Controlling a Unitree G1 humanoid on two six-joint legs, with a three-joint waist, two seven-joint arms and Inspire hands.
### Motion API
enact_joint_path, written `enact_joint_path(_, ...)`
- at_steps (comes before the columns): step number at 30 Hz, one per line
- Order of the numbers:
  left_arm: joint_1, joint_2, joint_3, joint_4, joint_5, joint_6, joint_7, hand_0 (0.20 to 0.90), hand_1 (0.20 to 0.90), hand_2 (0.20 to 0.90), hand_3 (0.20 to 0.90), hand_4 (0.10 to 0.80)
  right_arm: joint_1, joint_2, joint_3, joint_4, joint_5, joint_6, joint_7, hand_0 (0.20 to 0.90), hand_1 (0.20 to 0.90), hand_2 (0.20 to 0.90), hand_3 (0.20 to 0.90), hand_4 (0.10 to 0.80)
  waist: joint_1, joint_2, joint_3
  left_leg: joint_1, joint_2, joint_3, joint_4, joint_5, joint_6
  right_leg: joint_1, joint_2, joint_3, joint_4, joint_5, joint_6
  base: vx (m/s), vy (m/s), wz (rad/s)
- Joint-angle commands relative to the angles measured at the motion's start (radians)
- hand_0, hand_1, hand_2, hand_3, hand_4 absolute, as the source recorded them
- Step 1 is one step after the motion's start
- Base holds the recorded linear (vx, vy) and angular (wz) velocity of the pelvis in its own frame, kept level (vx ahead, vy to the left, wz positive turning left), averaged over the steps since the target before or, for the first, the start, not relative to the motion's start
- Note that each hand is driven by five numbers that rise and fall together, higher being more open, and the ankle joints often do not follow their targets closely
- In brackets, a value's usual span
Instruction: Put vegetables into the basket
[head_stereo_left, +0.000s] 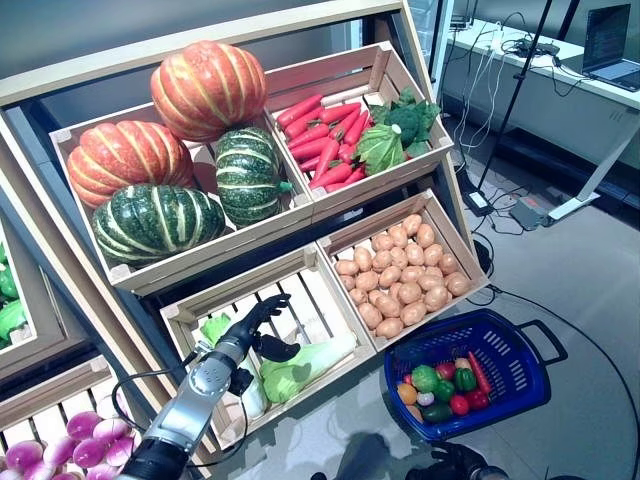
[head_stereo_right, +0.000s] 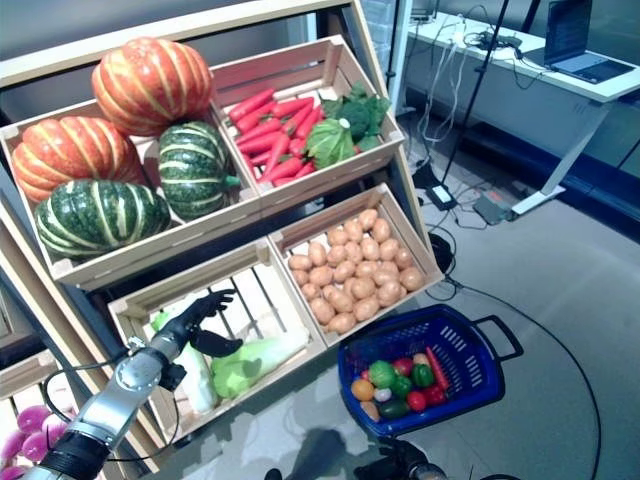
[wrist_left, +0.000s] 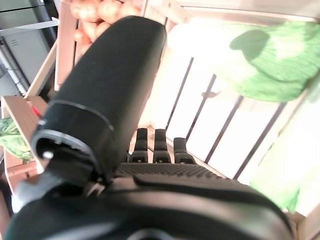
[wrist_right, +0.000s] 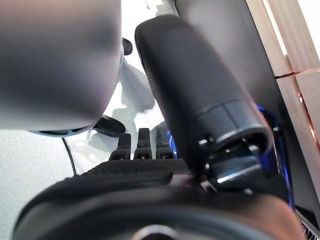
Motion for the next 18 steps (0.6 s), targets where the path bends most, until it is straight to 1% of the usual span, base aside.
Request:
enact_joint_path(1,-0.127,0.148,0.018,-0.028,0.13,-0.085,0.021,0.9,0.9,0.9,0.9,0.8,-0.028,0.017,-0.021,0.021,0.035,-0.067,0.008,0.9,0.9,0.9,0.9,0.8,-0.003,-0.061,-0.01,-0.031,0.011,-0.031,0.002,-0.01,-0.029,0.054,-0.085,0.023,0.006,-0.026,0.061,0.0,0.0,0.0)
enact_joint_path(2,-0.133,0.177,0.008,-0.025,0.193,-0.096,0.006,0.9,0.9,0.9,0.9,0.8,-0.025,0.013,-0.02,0.021,0.032,-0.07,0.011,0.9,0.9,0.9,0.9,0.8,-0.006,-0.059,-0.01,-0.032,0.011,-0.029,0.002,-0.009,-0.03,0.052,-0.086,0.024,0.006,-0.026,0.062,0.0,0.0,0.0)
enact_joint_path(4,-0.136,0.217,0.0,-0.028,0.254,-0.116,-0.018,0.9,0.9,0.9,0.9,0.8,-0.02,0.007,-0.02,0.018,0.03,-0.072,0.013,0.9,0.9,0.9,0.9,0.8,-0.009,-0.057,-0.01,-0.033,0.011,-0.025,0.002,-0.009,-0.031,0.05,-0.086,0.025,0.006,-0.025,0.064,0.0,0.0,0.0)
enact_joint_path(8,-0.164,0.348,-0.042,-0.046,0.412,-0.14,-0.075,0.9,0.9,0.9,0.9,0.8,-0.013,-0.019,-0.016,0.015,0.029,-0.075,0.019,0.9,0.9,0.9,0.9,0.8,-0.021,-0.044,-0.005,-0.036,0.007,-0.013,0.002,-0.007,-0.03,0.044,-0.088,0.029,0.006,-0.022,0.068,0.012,0.017,0.0)
enact_joint_path(9,-0.166,0.354,-0.045,-0.047,0.412,-0.14,-0.075,0.9,0.9,0.9,0.9,0.8,-0.013,-0.02,-0.016,0.015,0.029,-0.075,0.019,0.9,0.9,0.9,0.9,0.8,-0.022,-0.043,-0.004,-0.036,0.007,-0.013,0.002,-0.007,-0.03,0.043,-0.088,0.029,0.006,-0.022,0.068,0.018,0.032,0.0)
enact_joint_path(10,-0.177,0.38,-0.057,-0.05,0.44,-0.142,-0.083,0.9,0.9,0.9,0.9,0.8,-0.012,-0.026,-0.016,0.013,0.029,-0.075,0.02,0.9,0.9,0.9,0.9,0.8,-0.025,-0.04,-0.002,-0.037,0.006,-0.01,0.002,-0.006,-0.029,0.042,-0.089,0.029,0.006,-0.021,0.069,0.016,0.036,-0.01)
enact_joint_path(13,-0.208,0.46,-0.095,-0.057,0.494,-0.185,-0.089,0.9,0.9,0.9,0.9,0.8,-0.005,-0.051,-0.015,0.007,0.034,-0.087,0.028,0.9,0.9,0.9,0.9,0.8,-0.036,-0.026,0.009,-0.042,0.0,-0.004,0.002,-0.004,-0.028,0.034,-0.093,0.033,0.006,-0.017,0.07,0.013,0.059,0.0)
enact_joint_path(14,-0.231,0.495,-0.114,-0.071,0.529,-0.205,-0.102,0.9,0.9,0.9,0.9,0.8,-0.009,-0.066,-0.014,0.006,0.037,-0.089,0.032,0.9,0.9,0.9,0.9,0.8,-0.042,-0.016,0.017,-0.049,-0.003,0.001,0.002,-0.002,-0.029,0.026,-0.097,0.034,0.006,-0.014,0.07,0.003,0.054,0.01)
enact_joint_path(15,-0.233,0.495,-0.116,-0.07,0.529,-0.205,-0.102,0.9,0.9,0.9,0.9,0.8,-0.009,-0.066,-0.015,0.007,0.037,-0.089,0.032,0.9,0.9,0.9,0.9,0.8,-0.041,-0.016,0.017,-0.049,-0.003,0.001,0.002,-0.002,-0.029,0.025,-0.097,0.034,0.006,-0.014,0.07,-0.006,0.087,0.01)
enact_joint_path(16,-0.255,0.524,-0.134,-0.084,0.565,-0.228,-0.115,0.9,0.9,0.9,0.9,0.8,-0.016,-0.082,-0.015,0.013,0.038,-0.094,0.04,0.9,0.9,0.9,0.9,0.8,-0.047,-0.005,0.024,-0.058,-0.006,0.004,0.002,0.002,-0.031,0.016,-0.099,0.035,0.006,-0.012,0.069,-0.008,0.061,0.0)
enact_joint_path(17,-0.262,0.528,-0.14,-0.082,0.576,-0.236,-0.117,0.9,0.9,0.9,0.9,0.8,-0.017,-0.086,-0.015,0.015,0.037,-0.096,0.042,0.9,0.9,0.9,0.9,0.8,-0.048,-0.002,0.024,-0.061,-0.007,0.005,0.002,0.003,-0.032,0.013,-0.1,0.035,0.006,-0.012,0.069,-0.003,0.093,0.02)
enact_joint_path(18,-0.273,0.547,-0.151,-0.087,0.602,-0.255,-0.122,0.9,0.9,0.9,0.9,0.8,-0.019,-0.094,-0.02,0.019,0.03,-0.1,0.046,0.9,0.9,0.9,0.9,0.8,-0.054,0.005,0.028,-0.067,-0.009,0.009,0.002,0.005,-0.033,0.006,-0.1,0.037,0.006,-0.012,0.068,0.001,0.07,0.0)
